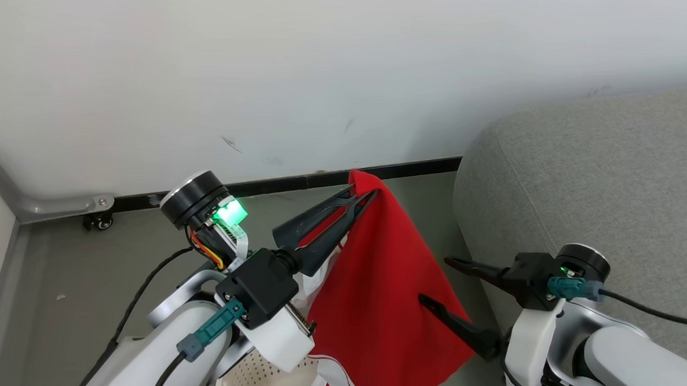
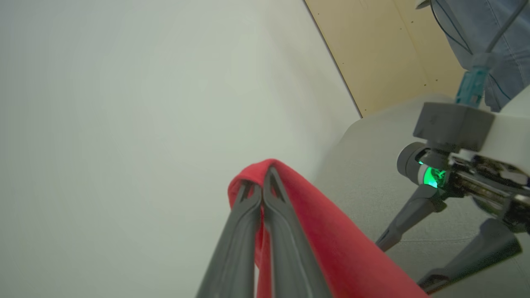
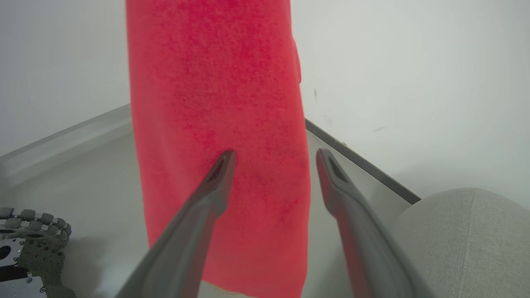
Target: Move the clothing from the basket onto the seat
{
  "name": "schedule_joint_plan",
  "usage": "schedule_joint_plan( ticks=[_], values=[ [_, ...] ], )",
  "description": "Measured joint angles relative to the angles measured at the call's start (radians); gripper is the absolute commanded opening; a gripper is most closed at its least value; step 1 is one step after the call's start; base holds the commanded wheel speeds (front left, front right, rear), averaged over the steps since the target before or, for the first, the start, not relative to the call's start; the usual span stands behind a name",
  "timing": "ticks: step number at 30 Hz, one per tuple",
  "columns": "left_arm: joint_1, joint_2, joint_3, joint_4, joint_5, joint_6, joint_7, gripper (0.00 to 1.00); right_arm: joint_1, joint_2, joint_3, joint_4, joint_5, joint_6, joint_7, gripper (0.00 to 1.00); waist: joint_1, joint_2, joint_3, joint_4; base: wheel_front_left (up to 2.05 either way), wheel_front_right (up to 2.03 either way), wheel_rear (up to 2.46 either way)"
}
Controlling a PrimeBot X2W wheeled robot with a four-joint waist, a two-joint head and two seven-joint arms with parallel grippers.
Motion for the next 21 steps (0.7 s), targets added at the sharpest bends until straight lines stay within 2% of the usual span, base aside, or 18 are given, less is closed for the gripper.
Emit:
schedule_joint_plan(
  ticks=[10, 21],
  values=[
    [-0.029, 0.010, -0.072, -0.018, -0.026, 0.000, 0.000, 0.00, -0.108, -0.078, 0.131, -0.081, 0.126, 0.001, 0.056, 1.00, 0.0000, 0.0000, -0.001, 0.021, 0.00, 0.00, 0.00],
    [-0.058, 0.017, -0.107, -0.023, -0.046, 0.000, 0.000, 0.00, -0.207, -0.090, 0.281, -0.117, 0.203, 0.001, 0.056, 1.00, 0.0000, 0.0000, 0.012, 0.035, 0.00, 0.00, 0.00]
  ],
)
